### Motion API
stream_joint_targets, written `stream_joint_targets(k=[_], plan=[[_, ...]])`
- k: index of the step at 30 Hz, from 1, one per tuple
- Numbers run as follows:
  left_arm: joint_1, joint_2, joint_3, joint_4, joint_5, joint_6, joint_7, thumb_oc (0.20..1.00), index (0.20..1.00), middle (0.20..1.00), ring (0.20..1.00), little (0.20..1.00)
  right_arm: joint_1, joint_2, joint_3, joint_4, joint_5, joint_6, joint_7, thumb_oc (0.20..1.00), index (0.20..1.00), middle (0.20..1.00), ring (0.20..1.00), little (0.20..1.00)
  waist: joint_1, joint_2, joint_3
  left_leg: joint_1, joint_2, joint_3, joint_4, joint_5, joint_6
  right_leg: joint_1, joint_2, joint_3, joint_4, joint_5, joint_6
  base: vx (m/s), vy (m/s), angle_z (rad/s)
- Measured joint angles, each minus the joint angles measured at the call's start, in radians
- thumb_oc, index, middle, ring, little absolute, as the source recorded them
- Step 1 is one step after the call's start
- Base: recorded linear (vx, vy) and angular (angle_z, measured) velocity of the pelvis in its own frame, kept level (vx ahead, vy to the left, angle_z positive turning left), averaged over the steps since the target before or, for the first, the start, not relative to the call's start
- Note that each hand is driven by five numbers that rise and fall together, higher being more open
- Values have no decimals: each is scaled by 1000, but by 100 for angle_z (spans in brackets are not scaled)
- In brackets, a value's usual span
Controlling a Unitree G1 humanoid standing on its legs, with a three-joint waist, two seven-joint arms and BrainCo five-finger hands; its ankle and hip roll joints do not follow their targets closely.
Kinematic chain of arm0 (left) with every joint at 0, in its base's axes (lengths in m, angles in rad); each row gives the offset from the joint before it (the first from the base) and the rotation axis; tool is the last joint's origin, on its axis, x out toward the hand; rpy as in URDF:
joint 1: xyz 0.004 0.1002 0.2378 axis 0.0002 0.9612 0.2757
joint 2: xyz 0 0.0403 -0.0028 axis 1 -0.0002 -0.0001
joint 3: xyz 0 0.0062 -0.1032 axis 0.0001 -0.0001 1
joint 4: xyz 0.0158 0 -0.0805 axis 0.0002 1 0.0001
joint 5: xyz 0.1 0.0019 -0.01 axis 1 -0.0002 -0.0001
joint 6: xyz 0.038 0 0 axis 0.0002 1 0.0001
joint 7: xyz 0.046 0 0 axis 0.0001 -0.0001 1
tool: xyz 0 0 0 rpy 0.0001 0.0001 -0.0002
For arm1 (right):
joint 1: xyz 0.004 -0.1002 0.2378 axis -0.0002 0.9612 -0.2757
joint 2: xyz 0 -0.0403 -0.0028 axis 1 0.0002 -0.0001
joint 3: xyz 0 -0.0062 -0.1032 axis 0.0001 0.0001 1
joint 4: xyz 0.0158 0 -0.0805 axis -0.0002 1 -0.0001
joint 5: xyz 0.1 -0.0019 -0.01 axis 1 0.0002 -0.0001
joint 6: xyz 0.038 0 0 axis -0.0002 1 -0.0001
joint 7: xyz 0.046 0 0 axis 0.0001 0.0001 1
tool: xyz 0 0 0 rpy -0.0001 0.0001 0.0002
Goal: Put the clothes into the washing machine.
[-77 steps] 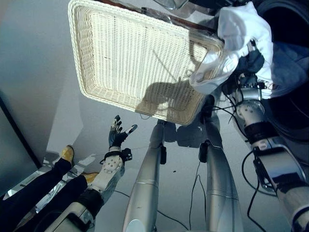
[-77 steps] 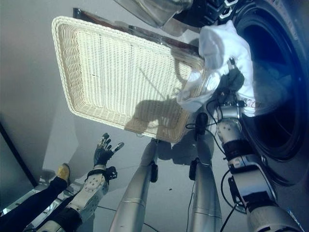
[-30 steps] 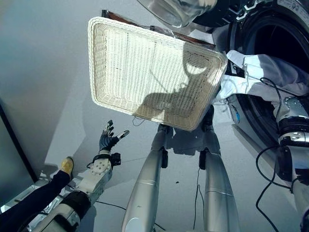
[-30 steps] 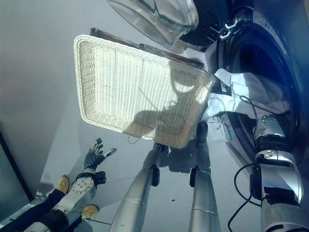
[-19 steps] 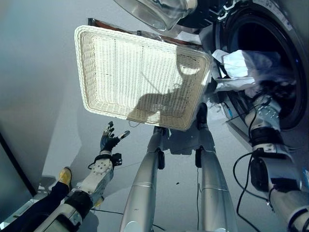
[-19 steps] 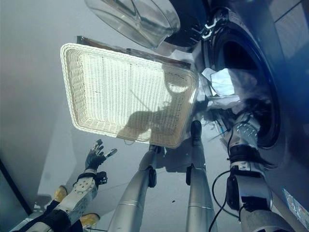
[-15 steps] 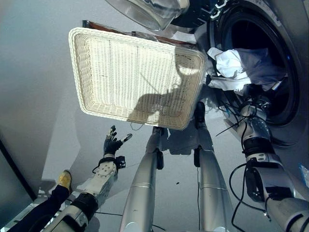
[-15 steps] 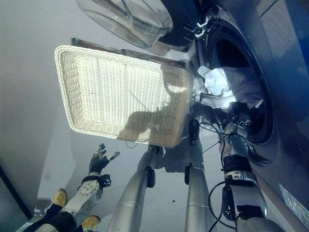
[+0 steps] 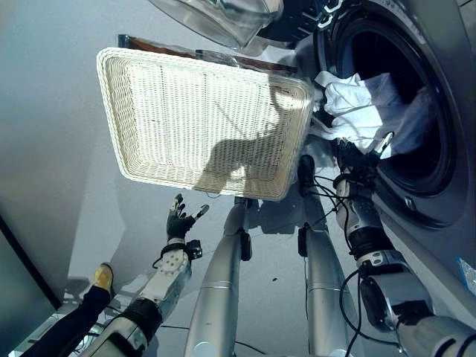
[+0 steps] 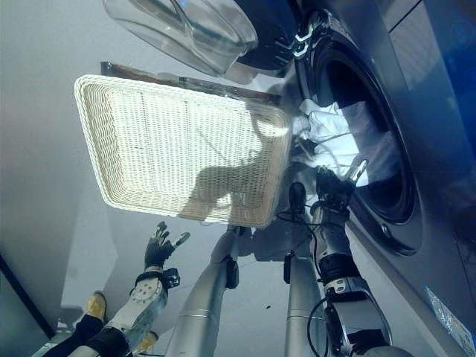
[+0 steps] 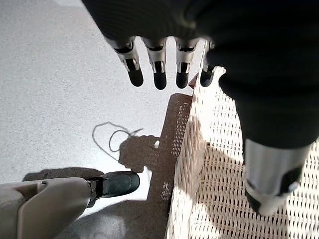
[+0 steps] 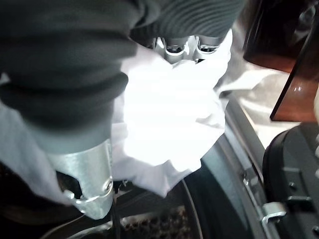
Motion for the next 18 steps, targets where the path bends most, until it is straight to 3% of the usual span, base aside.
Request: stream_joint_targets(k=[10,18], plan=[[0,-46,1,21,1,-1,6,1000,1000,1000,1000,1000,17,24,31,18,0,-35,12,1000,1000,1000,1000,1000,2,3,-2,10,0,2,-5,-1,-2,2,0,3,10,-1,-1,1,11,0],[0,-47,6,34,39,1,3,1000,1000,1000,1000,1000,2,-47,25,-34,-24,-102,73,1000,1000,1000,1000,1000,18,3,-2,10,1,1,-5,0,-2,3,0,3,11,0,-1,1,-20,0]])
